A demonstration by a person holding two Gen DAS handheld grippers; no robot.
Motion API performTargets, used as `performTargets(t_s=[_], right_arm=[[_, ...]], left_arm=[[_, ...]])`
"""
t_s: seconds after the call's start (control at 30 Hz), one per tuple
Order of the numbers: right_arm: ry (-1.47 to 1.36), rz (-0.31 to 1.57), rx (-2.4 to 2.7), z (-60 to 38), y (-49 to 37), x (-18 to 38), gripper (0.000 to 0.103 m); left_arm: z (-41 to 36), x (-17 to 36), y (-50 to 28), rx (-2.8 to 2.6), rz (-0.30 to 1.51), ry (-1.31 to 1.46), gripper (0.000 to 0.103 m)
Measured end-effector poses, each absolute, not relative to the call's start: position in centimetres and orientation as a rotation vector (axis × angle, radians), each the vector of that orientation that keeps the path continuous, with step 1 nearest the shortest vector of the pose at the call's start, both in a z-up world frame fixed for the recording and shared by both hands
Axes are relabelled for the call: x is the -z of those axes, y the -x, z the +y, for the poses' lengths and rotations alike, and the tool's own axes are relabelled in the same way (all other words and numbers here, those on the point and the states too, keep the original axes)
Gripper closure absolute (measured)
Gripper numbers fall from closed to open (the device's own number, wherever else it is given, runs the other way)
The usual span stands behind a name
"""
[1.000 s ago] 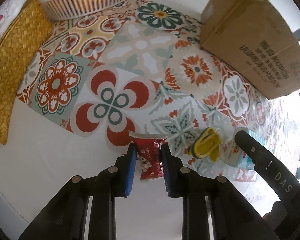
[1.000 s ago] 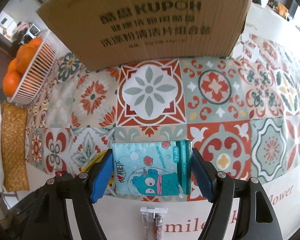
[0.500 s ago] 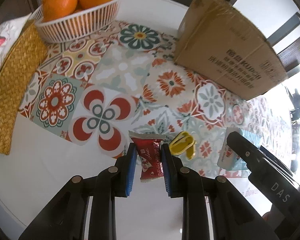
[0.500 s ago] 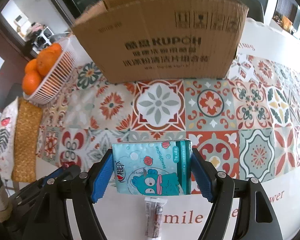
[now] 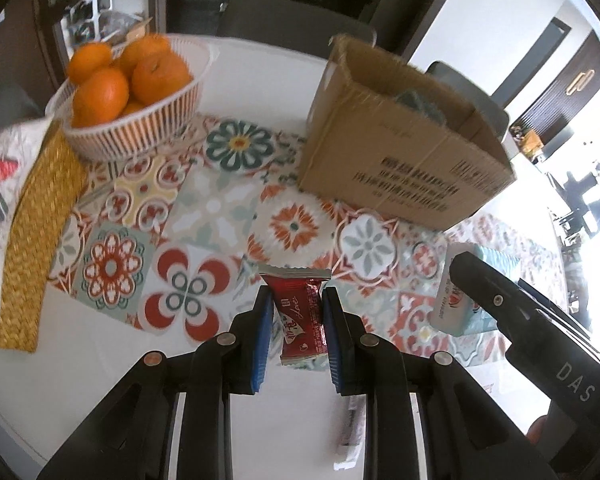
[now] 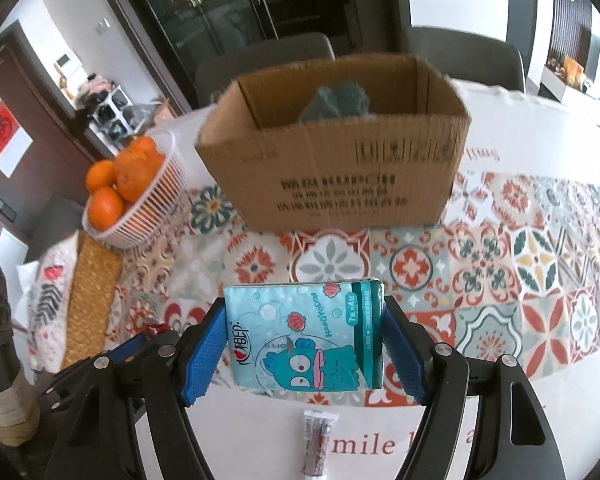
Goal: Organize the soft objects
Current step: 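Carry the red packet and tissue pack into the box and release both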
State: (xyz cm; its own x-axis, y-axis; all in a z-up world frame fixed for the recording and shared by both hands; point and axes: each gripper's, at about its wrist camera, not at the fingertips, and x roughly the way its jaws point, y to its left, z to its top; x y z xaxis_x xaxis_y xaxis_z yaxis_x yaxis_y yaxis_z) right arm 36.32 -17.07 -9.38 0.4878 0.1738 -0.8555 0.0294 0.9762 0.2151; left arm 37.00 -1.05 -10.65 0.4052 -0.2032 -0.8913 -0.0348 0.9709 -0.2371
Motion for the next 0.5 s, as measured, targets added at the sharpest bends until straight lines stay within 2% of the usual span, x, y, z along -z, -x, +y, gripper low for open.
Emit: performTargets(t_s=[0.5], right_arm=[[-0.24,0.927,-0.107,-18.6,-37.7,4.1,0.028]], left_arm=[[-3.0,5.4,-39.3,0.175,1.028,0.188,0.078]])
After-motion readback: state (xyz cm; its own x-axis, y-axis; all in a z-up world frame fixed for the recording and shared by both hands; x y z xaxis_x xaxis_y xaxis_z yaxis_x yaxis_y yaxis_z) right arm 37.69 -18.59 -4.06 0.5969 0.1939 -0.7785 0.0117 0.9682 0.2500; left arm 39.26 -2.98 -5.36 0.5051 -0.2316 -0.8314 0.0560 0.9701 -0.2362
